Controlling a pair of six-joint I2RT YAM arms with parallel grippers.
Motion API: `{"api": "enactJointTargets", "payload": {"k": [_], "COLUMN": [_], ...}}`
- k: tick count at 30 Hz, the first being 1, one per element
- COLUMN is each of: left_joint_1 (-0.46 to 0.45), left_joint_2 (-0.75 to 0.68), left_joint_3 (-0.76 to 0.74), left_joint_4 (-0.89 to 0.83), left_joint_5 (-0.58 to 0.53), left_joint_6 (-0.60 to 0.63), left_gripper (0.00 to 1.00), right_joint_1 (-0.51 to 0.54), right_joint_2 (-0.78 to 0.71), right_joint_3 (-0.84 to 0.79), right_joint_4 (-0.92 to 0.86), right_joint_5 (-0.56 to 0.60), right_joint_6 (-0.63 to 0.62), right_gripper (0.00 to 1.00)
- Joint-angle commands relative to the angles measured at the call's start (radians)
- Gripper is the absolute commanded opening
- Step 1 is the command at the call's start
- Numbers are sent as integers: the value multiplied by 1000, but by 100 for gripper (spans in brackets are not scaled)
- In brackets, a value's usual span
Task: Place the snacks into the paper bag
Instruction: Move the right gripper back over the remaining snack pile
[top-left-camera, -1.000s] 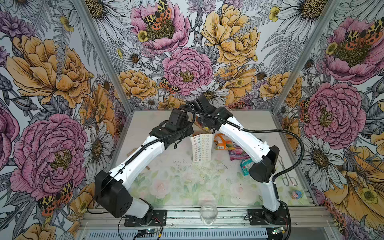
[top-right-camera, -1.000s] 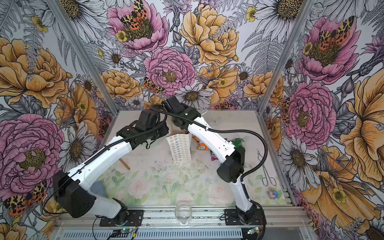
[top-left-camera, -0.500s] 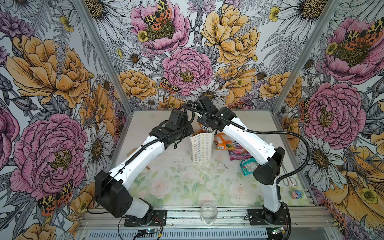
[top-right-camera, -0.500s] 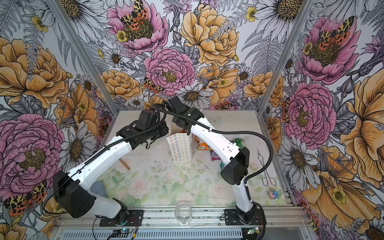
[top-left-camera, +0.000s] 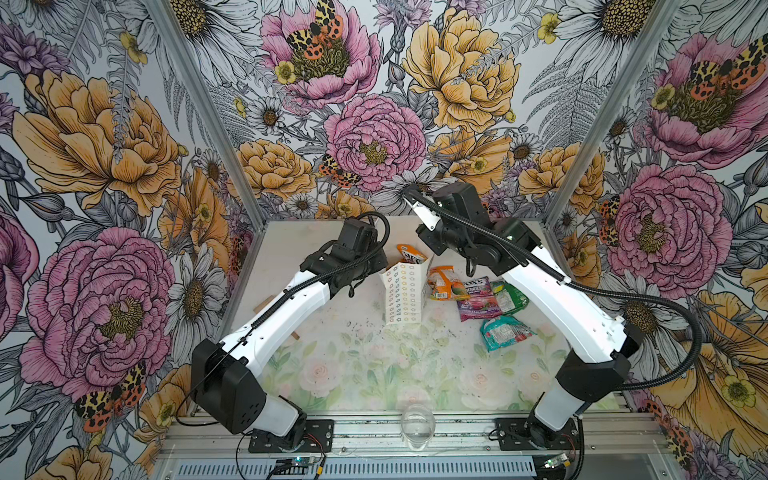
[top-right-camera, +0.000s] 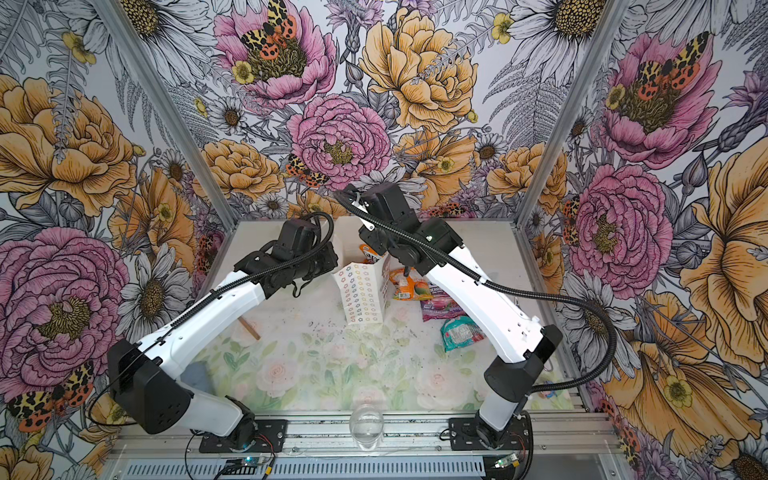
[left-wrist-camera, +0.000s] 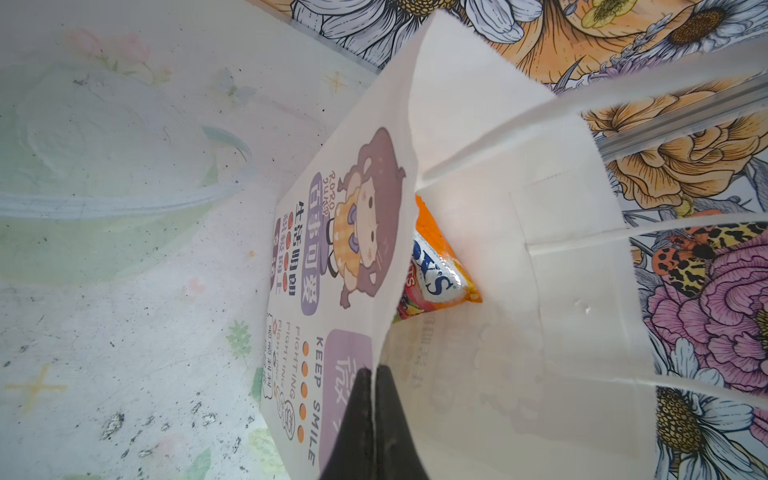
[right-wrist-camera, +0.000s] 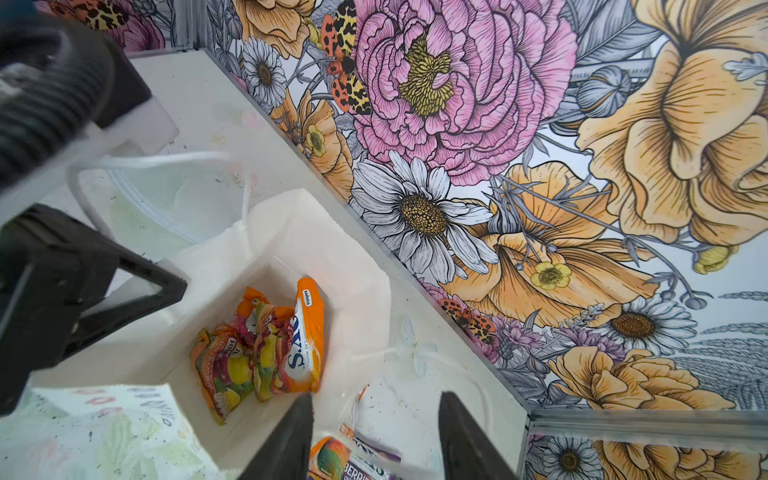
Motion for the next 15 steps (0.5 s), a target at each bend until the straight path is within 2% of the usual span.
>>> {"api": "enactJointTargets", "payload": {"k": [1,12,14,15], "left_joint_1": [0,1,2,3], "left_joint_2": [12,-4,-5,-7], "left_joint_3": [24,11,10,10], "left_joint_4": [-2,-2,-2,-2], "left_joint_5": [16,9,14,15], "left_joint_6": [12,9,9,10], "left_gripper": [0,0,0,0], "right_joint_1": [-1,-102,-136,-157], "right_joint_2": [-98,-416,-463,-486], "right_joint_3": [-61,-329,-372,-400], "right_joint_4": [11,29,39,44], "right_joint_5": [-25,-50,-55,-48], "right_joint_6": [50,223,283,325], "right_gripper": [53,60,64,71]}}
